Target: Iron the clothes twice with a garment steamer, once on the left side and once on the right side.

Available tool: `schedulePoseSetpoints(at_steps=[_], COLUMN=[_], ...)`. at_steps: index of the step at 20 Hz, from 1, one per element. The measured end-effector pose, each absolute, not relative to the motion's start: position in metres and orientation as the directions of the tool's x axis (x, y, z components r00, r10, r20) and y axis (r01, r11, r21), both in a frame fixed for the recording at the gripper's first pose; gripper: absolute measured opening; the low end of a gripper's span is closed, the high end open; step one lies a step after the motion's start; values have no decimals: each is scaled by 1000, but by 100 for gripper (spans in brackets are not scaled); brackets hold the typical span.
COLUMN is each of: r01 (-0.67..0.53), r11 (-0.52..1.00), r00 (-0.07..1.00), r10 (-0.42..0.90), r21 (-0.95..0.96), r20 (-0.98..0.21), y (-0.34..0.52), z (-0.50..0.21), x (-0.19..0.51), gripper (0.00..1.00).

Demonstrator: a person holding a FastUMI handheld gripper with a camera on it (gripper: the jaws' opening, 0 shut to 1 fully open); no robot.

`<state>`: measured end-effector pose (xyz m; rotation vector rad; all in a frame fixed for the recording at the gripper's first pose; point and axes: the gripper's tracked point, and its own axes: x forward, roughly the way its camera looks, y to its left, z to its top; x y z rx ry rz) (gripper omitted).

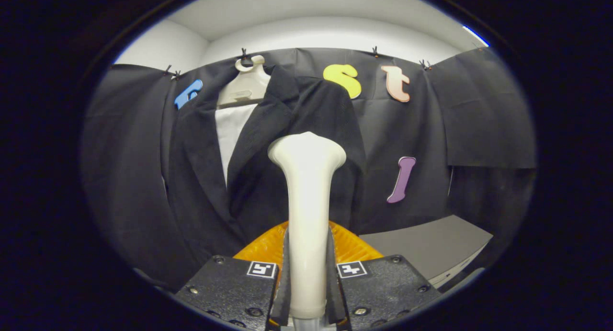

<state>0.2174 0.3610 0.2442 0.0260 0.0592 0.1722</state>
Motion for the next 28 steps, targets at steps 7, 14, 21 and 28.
schedulePoseSetpoints(at_steps=[7, 14, 21, 28], r01=[-181, -174, -199, -203], r11=[983, 985, 980, 978], r00=[973, 963, 939, 936], r10=[182, 172, 185, 178], r21=[24, 11, -17, -52], r20=[-140, -209, -288, -303], y=[354, 350, 356, 355], z=[195, 153, 97, 52], x=[206, 196, 184, 173], gripper=[33, 33, 33, 33])
